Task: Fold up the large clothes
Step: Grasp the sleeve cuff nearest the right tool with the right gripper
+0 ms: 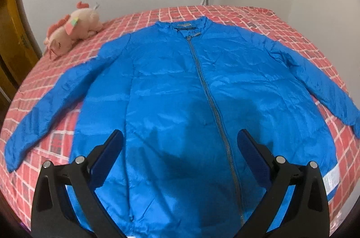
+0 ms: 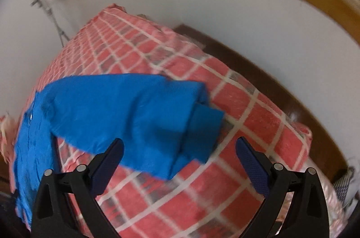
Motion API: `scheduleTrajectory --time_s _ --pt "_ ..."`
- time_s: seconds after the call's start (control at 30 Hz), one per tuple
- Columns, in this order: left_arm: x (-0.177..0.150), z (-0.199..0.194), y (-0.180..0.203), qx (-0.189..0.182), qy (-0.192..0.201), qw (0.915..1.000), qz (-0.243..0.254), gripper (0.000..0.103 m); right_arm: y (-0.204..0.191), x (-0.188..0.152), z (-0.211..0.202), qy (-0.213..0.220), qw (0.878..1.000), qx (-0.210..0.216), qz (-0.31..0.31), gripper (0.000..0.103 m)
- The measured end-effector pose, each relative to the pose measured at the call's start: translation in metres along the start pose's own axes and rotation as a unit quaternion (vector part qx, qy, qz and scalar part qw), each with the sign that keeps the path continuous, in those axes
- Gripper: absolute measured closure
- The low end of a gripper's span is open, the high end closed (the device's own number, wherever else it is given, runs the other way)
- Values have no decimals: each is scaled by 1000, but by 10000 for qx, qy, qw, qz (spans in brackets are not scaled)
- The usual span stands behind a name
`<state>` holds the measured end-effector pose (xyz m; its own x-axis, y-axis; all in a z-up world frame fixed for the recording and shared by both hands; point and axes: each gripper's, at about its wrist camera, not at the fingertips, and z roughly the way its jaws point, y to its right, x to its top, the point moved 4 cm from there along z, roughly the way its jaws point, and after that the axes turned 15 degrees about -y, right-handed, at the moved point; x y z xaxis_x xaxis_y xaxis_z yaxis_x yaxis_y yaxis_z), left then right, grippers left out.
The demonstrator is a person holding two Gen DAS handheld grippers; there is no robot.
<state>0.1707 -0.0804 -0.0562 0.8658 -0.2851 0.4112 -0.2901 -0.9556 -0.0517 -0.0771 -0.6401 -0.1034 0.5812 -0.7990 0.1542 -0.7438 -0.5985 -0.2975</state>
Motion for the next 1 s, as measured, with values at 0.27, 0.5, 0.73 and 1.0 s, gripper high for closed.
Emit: scheduleTrajectory --time_s 0.27,0.5,0.73,1.0 --pt "5 13 -5 124 -54 9999 -18 3 2 23 34 -304 9993 213 80 26" --pt "6 13 -8 71 -55 10000 0 3 -30 29 16 -107 9987 443 -222 69" --pt "13 10 -18 -89 -168 9998 -65 3 -105 31 -33 362 9907 1014 -836 72" --pt "32 0 -40 -31 -68 9997 -253 3 -251 32 -34 440 9754 885 -1971 72"
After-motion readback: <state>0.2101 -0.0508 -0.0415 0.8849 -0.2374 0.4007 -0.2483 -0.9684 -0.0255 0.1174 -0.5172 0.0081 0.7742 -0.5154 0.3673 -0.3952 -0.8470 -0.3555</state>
